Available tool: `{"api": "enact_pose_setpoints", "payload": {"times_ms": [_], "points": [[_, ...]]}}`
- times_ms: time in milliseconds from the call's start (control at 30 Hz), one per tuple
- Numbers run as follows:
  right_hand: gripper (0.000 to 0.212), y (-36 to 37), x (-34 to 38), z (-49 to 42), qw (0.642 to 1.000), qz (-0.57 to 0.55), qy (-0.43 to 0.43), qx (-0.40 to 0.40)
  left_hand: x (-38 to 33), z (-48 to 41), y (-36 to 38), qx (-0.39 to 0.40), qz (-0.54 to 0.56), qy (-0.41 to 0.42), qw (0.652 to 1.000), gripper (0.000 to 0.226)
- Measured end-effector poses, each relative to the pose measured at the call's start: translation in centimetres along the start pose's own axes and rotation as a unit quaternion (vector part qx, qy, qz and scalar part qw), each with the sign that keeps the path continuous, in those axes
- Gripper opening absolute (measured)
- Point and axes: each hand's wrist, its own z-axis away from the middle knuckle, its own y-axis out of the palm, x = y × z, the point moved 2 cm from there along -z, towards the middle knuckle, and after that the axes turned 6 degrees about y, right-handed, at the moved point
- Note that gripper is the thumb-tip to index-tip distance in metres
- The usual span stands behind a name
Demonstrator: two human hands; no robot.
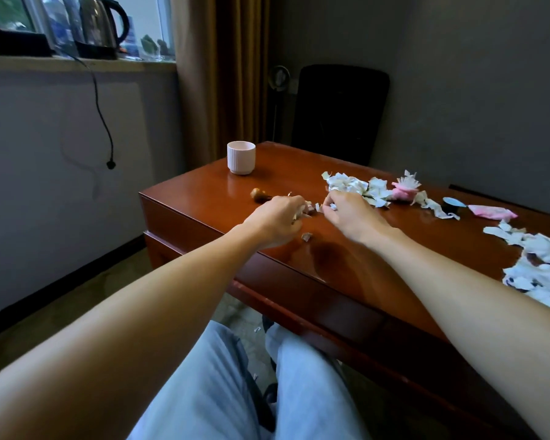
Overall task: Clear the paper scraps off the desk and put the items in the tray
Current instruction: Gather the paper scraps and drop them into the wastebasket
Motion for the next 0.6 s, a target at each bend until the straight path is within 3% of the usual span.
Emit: {"api": "enact_pose_setpoints", "payload": {"times_ms": [167,267,500,600], "points": [[0.014,0.3,-1.9,0.3,1.000,0.006,0.009,0.007,-1.2,-0.6,1.6,0.079,-0.019,0.011,0.997,0.037],[0.014,0.6,-2.3,0.4,1.000,0.007,0.014,0.009,-0.9,-0.8,2.2,0.125,-0.051,-0.004,0.991,0.025],[0.013,1.0,-2.5,0.7,1.000,-0.005,0.011,0.016,-0.7,-0.8,2.6,0.091,-0.047,-0.004,0.995,0.003],[0.013,1.2,-2.4,0.8,1.000,-0.008,0.012,0.020,-0.8,-0.8,2.6,0.080,-0.045,-0.002,0.996,0.005]]}}
